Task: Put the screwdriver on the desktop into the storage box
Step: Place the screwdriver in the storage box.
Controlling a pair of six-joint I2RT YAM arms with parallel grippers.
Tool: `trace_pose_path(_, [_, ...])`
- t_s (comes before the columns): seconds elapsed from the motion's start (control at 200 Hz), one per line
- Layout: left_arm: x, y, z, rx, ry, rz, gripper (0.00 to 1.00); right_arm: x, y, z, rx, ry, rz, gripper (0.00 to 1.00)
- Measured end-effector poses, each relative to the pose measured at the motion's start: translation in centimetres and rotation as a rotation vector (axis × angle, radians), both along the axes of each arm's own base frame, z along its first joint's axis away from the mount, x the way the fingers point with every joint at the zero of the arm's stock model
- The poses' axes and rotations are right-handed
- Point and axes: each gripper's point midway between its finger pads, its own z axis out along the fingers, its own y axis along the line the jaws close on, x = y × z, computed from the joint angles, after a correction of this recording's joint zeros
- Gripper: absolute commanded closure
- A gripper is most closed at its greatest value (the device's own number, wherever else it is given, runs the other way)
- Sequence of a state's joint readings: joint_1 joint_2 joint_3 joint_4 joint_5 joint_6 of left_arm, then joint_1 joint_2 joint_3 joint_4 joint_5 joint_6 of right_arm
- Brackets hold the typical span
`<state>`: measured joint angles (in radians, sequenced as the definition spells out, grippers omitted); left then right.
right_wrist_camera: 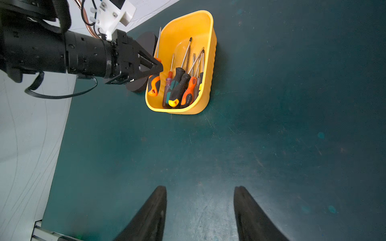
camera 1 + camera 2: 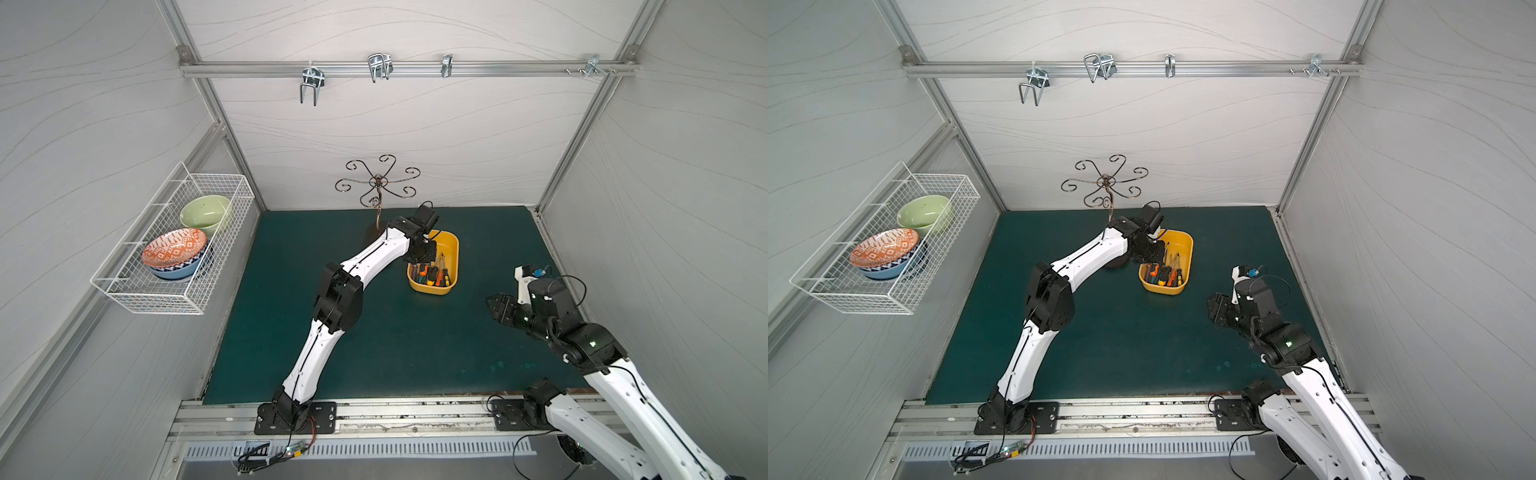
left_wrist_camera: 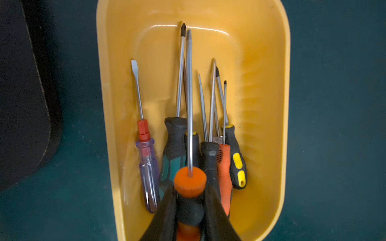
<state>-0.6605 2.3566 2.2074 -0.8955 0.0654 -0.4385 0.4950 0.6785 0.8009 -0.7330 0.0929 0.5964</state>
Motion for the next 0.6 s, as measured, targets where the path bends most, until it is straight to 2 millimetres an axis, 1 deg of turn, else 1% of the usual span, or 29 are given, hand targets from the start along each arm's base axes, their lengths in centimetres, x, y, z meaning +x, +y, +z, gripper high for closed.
trace_pose_path(0.085, [0.1,0.3,-0.7,0.029,0.0,-0.002,0.75,0.0,0.0,-0.1,-0.001,0.002,0.0,0.45])
trace_pose_path(0.205, [0.0,0.5,-1.1,0.048,0.001,-0.012,0.6,0.1,0.0,-0.2,-0.004,0.007,0.0,0.45])
trace_pose_path(0.295, [0.1,0.5,-1.0,0.049,-0.004,-0.017,0.52,0.1,0.0,-0.2,-0.005,0.007,0.0,0.45])
trace_pose_path(0.37, [0.1,0.5,-1.0,0.051,-0.007,-0.021,0.49,0.1,0.0,-0.2,-0.005,0.007,-0.001,0.45])
trace_pose_path(0.49, [0.2,0.6,-0.7,0.051,-0.017,-0.022,0.49,0.1,-0.1,-0.2,-0.008,0.006,-0.004,0.45])
trace_pose_path(0.565, [0.2,0.8,0.3,0.036,-0.054,-0.015,0.49,0.1,-0.1,-0.2,-0.01,0.006,-0.008,0.45])
trace_pose_path(0.6, [-0.1,1.1,1.2,0.025,-0.078,-0.009,0.49,0.1,-0.2,-0.2,-0.011,0.005,-0.01,0.45])
